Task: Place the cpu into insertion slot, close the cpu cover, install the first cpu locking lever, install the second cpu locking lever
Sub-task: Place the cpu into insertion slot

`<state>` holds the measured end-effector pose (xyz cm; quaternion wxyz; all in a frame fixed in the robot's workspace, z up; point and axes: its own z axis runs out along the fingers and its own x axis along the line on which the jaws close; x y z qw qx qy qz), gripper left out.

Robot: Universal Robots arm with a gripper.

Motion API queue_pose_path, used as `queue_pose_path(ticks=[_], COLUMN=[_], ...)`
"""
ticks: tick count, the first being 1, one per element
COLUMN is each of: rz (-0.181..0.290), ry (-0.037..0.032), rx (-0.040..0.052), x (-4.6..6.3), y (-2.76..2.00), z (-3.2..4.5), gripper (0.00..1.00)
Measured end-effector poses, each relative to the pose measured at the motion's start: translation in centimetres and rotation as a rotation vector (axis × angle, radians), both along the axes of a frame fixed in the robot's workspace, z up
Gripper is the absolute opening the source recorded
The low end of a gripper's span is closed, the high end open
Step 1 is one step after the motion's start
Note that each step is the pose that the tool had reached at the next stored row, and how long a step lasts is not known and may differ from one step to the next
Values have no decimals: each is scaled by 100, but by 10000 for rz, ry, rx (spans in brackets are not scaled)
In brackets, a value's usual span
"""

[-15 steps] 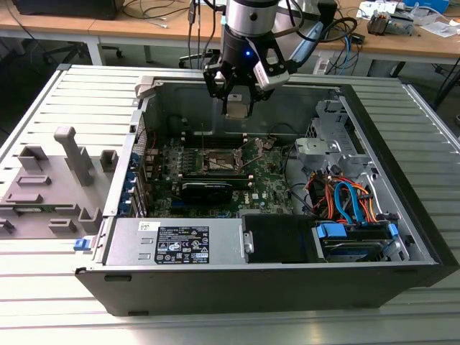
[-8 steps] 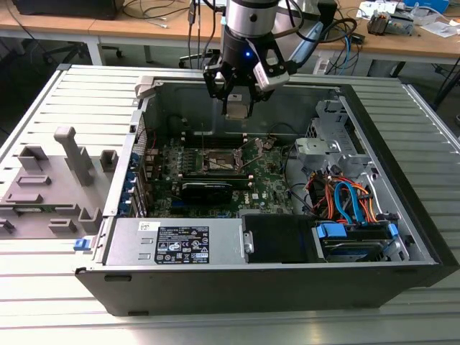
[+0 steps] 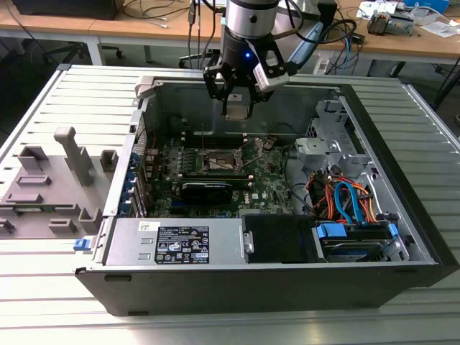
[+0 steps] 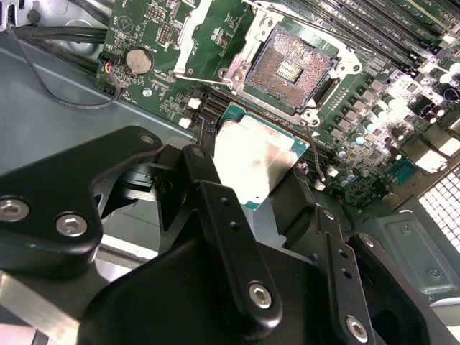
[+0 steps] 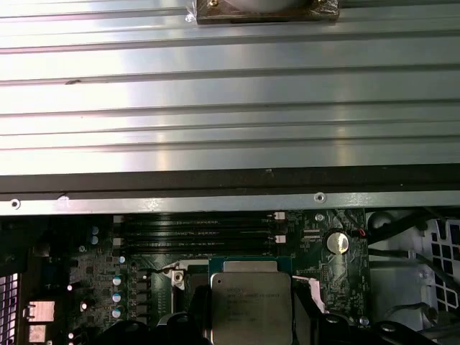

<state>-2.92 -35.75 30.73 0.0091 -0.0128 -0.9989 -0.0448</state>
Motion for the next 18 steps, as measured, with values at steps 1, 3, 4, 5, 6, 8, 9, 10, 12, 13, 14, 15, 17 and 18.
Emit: queue_pose_path(ticks=[1,3,4,5,6,8,9,10,12,13,14,15,17,18], rz=[0,0,1,1,1,0,0,0,0,0,0,0,0,1], ry=[0,-1,-1,0,0,0,-1,0,0,0,0,-1,0,0], rx=[0,1,2,1,0,0,1,0,1,0,0,1,1,1], x=[0,0,0,-1,-2,-4,-5,-6,-7,-8,-8,-9,-9,-9], y=[-1,-5,-10,-15,-20,-31,-37,-42,-53,-56,-63,-65,-72,-74], z=[-2,-7,-9,-9,-9,-10,-10,-11,-12,-12,-13,-13,-14,-15], gripper=[55,55,55,55,55,55,55,55,55,55,55,55,55,55])
